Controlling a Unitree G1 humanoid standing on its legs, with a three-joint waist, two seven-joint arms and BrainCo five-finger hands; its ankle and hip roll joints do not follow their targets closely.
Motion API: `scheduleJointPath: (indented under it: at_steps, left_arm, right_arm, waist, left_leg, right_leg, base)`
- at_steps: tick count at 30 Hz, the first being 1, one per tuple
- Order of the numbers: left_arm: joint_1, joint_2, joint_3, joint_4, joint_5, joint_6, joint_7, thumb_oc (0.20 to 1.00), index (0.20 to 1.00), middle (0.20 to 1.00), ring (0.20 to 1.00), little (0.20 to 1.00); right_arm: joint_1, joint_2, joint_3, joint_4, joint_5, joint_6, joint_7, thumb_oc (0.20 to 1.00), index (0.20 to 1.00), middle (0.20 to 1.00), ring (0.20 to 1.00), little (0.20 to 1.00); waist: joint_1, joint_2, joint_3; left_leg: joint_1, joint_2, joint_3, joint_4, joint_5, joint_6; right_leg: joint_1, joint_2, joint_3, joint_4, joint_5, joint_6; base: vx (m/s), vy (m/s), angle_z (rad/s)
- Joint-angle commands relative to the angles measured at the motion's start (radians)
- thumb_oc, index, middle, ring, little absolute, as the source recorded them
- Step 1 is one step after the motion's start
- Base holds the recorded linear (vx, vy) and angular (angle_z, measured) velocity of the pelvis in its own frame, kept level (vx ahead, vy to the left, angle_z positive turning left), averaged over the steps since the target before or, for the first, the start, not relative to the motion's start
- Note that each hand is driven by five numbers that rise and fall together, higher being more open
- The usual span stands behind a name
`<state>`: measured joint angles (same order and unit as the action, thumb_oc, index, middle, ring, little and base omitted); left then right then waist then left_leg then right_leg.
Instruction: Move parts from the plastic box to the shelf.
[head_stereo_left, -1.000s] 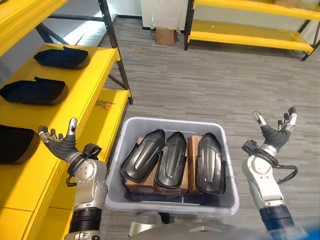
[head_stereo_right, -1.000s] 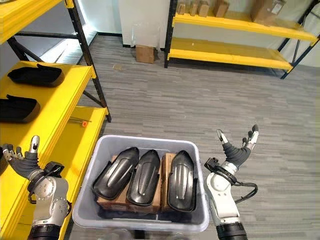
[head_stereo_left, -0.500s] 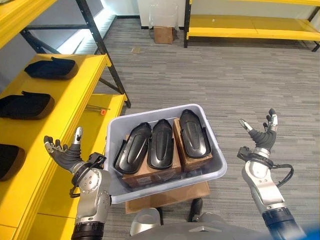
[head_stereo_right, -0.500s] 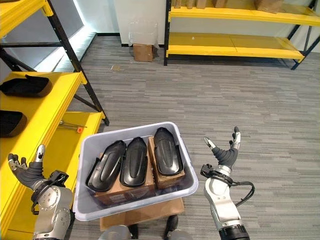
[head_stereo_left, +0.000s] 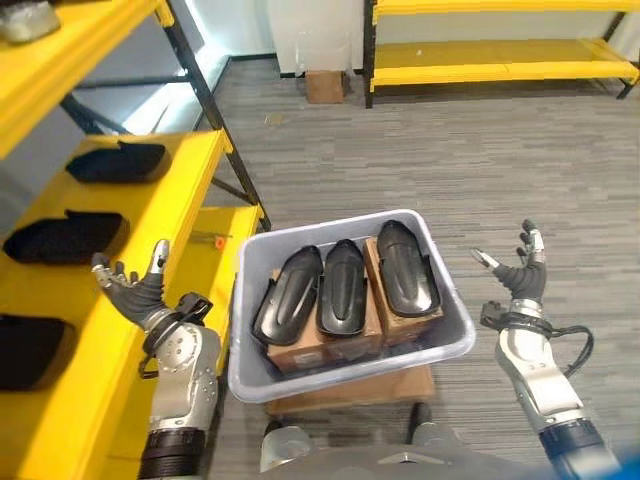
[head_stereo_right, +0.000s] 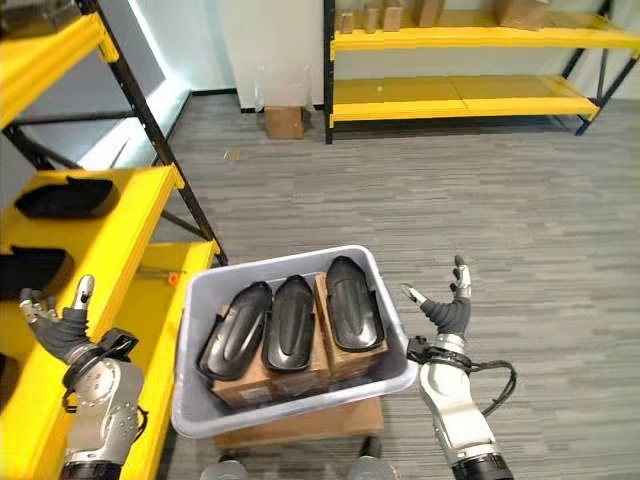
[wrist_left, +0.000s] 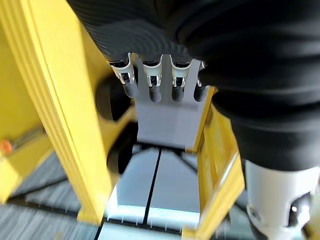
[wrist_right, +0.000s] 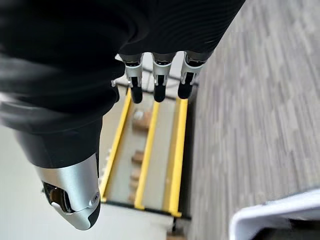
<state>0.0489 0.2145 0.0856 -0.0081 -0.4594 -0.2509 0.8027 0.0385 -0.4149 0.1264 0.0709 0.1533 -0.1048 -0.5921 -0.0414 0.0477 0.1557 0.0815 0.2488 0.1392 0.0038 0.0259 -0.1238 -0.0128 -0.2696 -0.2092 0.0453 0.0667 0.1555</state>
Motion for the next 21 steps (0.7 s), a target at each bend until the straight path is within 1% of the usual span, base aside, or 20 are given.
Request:
scheduleJointPath:
  at_steps: [1,2,3,4,5,6,7,9,10,11,12,13,14,16,18,20,21]
  left_arm:
    - [0.012,0.09,0.017,-0.062,0.044,-0.036,-0.09,1.0,1.0,1.0,1.0,1.0]
    - [0.003,0.103,0.005,-0.067,0.051,-0.023,-0.112,1.0,1.0,1.0,1.0,1.0]
    - [0.002,0.108,0.001,-0.068,0.051,-0.019,-0.122,1.0,1.0,1.0,1.0,1.0]
    - [0.005,0.114,-0.005,-0.066,0.049,-0.012,-0.141,1.0,1.0,1.0,1.0,1.0]
    - [0.013,0.128,-0.01,-0.067,0.045,-0.009,-0.148,1.0,1.0,1.0,1.0,1.0]
    - [0.029,0.141,-0.001,-0.071,0.037,-0.016,-0.149,1.0,1.0,1.0,1.0,1.0]
    - [0.04,0.138,0.0,-0.073,0.044,-0.025,-0.144,1.0,1.0,1.0,1.0,1.0]
    - [0.053,0.134,0.003,-0.084,0.038,-0.029,-0.125,1.0,1.0,1.0,1.0,1.0]
    - [0.055,0.134,0.002,-0.085,0.027,-0.034,-0.102,1.0,1.0,1.0,1.0,1.0]
    - [0.058,0.125,0.002,-0.065,0.011,-0.05,-0.078,1.0,1.0,1.0,1.0,1.0]
    - [0.061,0.122,0.005,-0.062,0.009,-0.052,-0.076,1.0,1.0,1.0,1.0,1.0]
    - [0.079,0.115,0.014,-0.066,0.008,-0.058,-0.08,1.0,1.0,1.0,1.0,1.0]
    - [0.089,0.11,0.026,-0.069,-0.001,-0.047,-0.103,1.0,1.0,1.0,1.0,1.0]
    - [0.093,0.117,0.044,-0.065,-0.008,-0.018,-0.166,1.0,1.0,1.0,1.0,1.0]
    - [0.093,0.13,0.048,-0.058,-0.015,0.0,-0.204,1.0,1.0,1.0,1.0,1.0]
    - [0.096,0.138,0.055,-0.057,-0.021,0.013,-0.231,1.0,1.0,1.0,1.0,1.0]
    - [0.098,0.145,0.059,-0.058,-0.025,0.02,-0.246,1.0,1.0,1.0,1.0,1.0]
  right_arm:
    - [-0.027,0.047,0.013,-0.031,-0.003,-0.039,-0.016,1.0,1.0,1.0,1.0,1.0]
    - [-0.022,0.058,0.009,-0.03,-0.006,-0.038,-0.018,1.0,1.0,1.0,1.0,1.0]
    - [-0.017,0.064,0.007,-0.03,-0.005,-0.038,-0.015,1.0,1.0,1.0,1.0,1.0]
    - [-0.007,0.073,-0.002,-0.035,-0.005,-0.035,-0.001,1.0,1.0,1.0,1.0,1.0]
    - [0.005,0.087,-0.01,-0.046,-0.024,-0.038,0.03,1.0,1.0,1.0,1.0,1.0]
    - [0.013,0.094,-0.009,-0.061,-0.057,-0.042,0.069,1.0,1.0,1.0,1.0,1.0]
    - [0.027,0.089,-0.008,-0.079,-0.067,-0.051,0.082,1.0,1.0,1.0,1.0,1.0]
    - [0.035,0.078,-0.004,-0.093,-0.083,-0.077,0.107,1.0,1.0,1.0,1.0,1.0]
    - [0.026,0.063,0.008,-0.102,-0.118,-0.097,0.131,1.0,1.0,1.0,1.0,1.0]
    - [-0.006,0.043,0.042,-0.107,-0.168,-0.109,0.154,1.0,1.0,1.0,1.0,1.0]
    - [-0.016,0.037,0.048,-0.109,-0.181,-0.109,0.165,1.0,1.0,1.0,1.0,1.0]
    - [-0.046,0.015,0.06,-0.114,-0.244,-0.119,0.187,1.0,1.0,1.0,1.0,1.0]
    - [-0.065,-0.01,0.056,-0.122,-0.293,-0.122,0.211,1.0,1.0,1.0,1.0,1.0]
    - [-0.098,-0.076,0.038,-0.131,-0.372,-0.126,0.269,1.0,1.0,1.0,1.0,1.0]
    - [-0.119,-0.128,0.023,-0.13,-0.421,-0.141,0.312,1.0,1.0,1.0,1.0,1.0]
    - [-0.132,-0.169,0.011,-0.132,-0.434,-0.143,0.327,1.0,1.0,1.0,1.0,1.0]
    - [-0.14,-0.186,0.005,-0.13,-0.44,-0.146,0.355,1.0,1.0,1.0,1.0,1.0]
  waist:
    - [0.014,-0.057,0.018]
    - [0.011,-0.058,0.025]
    - [0.011,-0.06,0.028]
    - [0.009,-0.066,0.032]
    - [0.008,-0.078,0.039]
    - [0.011,-0.078,0.04]
    - [0.016,-0.078,0.033]
    - [0.021,-0.084,0.03]
    - [0.026,-0.088,0.031]
    - [0.038,-0.092,0.032]
    - [0.042,-0.094,0.03]
    - [0.058,-0.096,0.021]
    - [0.07,-0.098,0.013]
    - [0.083,-0.108,0.006]
    - [0.091,-0.116,0.006]
    - [0.097,-0.121,0.007]
    - [0.099,-0.124,0.007]
  left_leg:
    - [0.056,-0.023,0.055,-0.091,0.072,0.006]
    - [0.051,-0.028,0.066,-0.091,0.067,0.007]
    - [0.052,-0.033,0.07,-0.091,0.063,0.009]
    - [0.056,-0.04,0.078,-0.091,0.057,0.012]
    - [0.069,-0.049,0.097,-0.091,0.044,0.017]
    - [0.067,-0.04,0.13,-0.091,0.048,0.021]
    - [0.053,-0.036,0.134,-0.091,0.056,0.024]
    - [0.043,-0.035,0.137,-0.091,0.061,0.023]
    - [0.038,-0.03,0.139,-0.091,0.065,0.02]
    - [0.04,-0.018,0.149,-0.091,0.071,0.004]
    - [0.041,-0.014,0.151,-0.091,0.073,-0.002]
    - [0.043,0.001,0.159,-0.091,0.081,-0.02]
    - [0.041,0.009,0.164,-0.091,0.086,-0.03]
    - [0.041,0.008,0.166,-0.091,0.086,-0.032]
    - [0.043,0.006,0.164,-0.091,0.082,-0.03]
    - [0.046,0.003,0.164,-0.091,0.078,-0.029]
    - [0.047,0.002,0.164,-0.091,0.075,-0.029]
  right_leg:
    - [0.083,0.05,-0.035,0.056,-0.069,-0.025]
    - [0.087,0.035,-0.047,0.042,-0.047,-0.007]
    - [0.088,0.024,-0.052,0.028,-0.027,0.003]
    - [0.09,0.004,-0.061,0.0,0.015,0.02]
    - [0.074,-0.03,-0.069,-0.021,0.095,0.046]
    - [0.065,-0.02,-0.083,0.004,0.065,0.047]
    - [0.072,0.006,-0.097,0.007,0.027,0.036]
    - [0.076,0.018,-0.105,-0.009,0.023,0.03]
    - [0.082,0.025,-0.109,-0.024,0.02,0.025]
    - [0.105,0.03,-0.125,-0.074,0.027,0.022]
    - [0.114,0.031,-0.13,-0.095,0.033,0.022]
    - [0.131,0.033,-0.145,-0.133,0.039,0.024]
    - [0.137,0.035,-0.155,-0.133,0.034,0.023]
    - [0.145,0.038,-0.168,-0.133,0.032,0.021]
    - [0.149,0.037,-0.173,-0.133,0.032,0.023]
    - [0.15,0.036,-0.175,-0.133,0.033,0.026]
    - [0.15,0.036,-0.175,-0.133,0.034,0.028]
  base:
    - [-0.16,0.307,-0.03]
    - [-0.15,0.268,0.01]
    - [-0.12,0.189,-0.07]
    - [-0.1,0.103,-0.05]
    - [-0.16,0.08,-0.06]
    - [-0.18,0.014,0.0]
    - [-0.16,-0.037,-0.01]
    - [-0.1,-0.092,0.03]
    - [-0.1,-0.173,-0.06]
    - [-0.07,-0.159,-0.13]
    - [-0.04,-0.199,-0.21]
    - [-0.01,-0.166,-0.35]
    - [0.0,-0.188,-0.31]
    - [0.04,-0.133,-0.1]
    - [0.06,-0.093,0.0]
    - [0.07,-0.066,0.05]
    - [0.07,-0.069,0.06]
